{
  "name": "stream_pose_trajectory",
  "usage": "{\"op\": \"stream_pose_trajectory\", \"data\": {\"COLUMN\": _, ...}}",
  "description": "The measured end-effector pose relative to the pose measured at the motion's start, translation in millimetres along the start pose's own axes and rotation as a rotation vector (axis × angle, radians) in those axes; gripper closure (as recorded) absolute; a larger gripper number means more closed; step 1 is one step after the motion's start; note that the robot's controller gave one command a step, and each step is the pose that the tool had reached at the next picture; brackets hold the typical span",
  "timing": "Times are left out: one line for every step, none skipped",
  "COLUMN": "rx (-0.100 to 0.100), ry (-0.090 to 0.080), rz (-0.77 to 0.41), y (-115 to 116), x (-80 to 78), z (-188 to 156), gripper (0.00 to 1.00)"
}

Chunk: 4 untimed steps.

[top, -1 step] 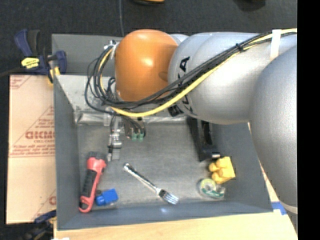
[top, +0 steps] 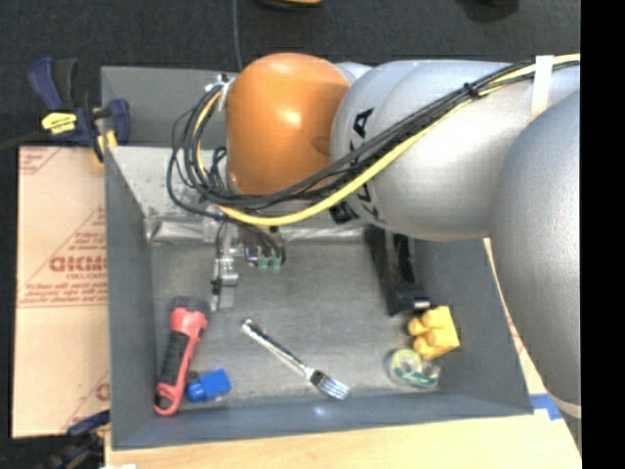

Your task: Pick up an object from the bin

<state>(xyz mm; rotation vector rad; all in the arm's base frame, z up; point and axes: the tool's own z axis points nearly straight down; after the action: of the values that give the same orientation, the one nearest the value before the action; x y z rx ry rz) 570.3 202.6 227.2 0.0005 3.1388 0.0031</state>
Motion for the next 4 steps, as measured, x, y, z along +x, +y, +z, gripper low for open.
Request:
{"op": "stream_pose_trajectory", "data": {"rx": 0.0, "ry": -0.002, "rz": -0.109, "y": 11.5, "x": 15.5, "z": 54.6, "gripper": 0.0}}
{"op": "stream_pose_trajectory", "data": {"rx": 0.0, "ry": -0.003, "rz": -0.523, "y": 29.1, "x": 50.9, "z": 67.6, "gripper": 0.0}}
{"op": "stream_pose_trajectory", "data": {"rx": 0.001, "ry": 0.002, "rz": -0.687, "y": 32.8, "x": 55.3, "z": 93.1, "gripper": 0.0}}
{"op": "stream_pose_trajectory", "data": {"rx": 0.0, "ry": -0.007, "rz": -1.009, "y": 29.8, "x": 71.1, "z": 133.3, "gripper": 0.0}}
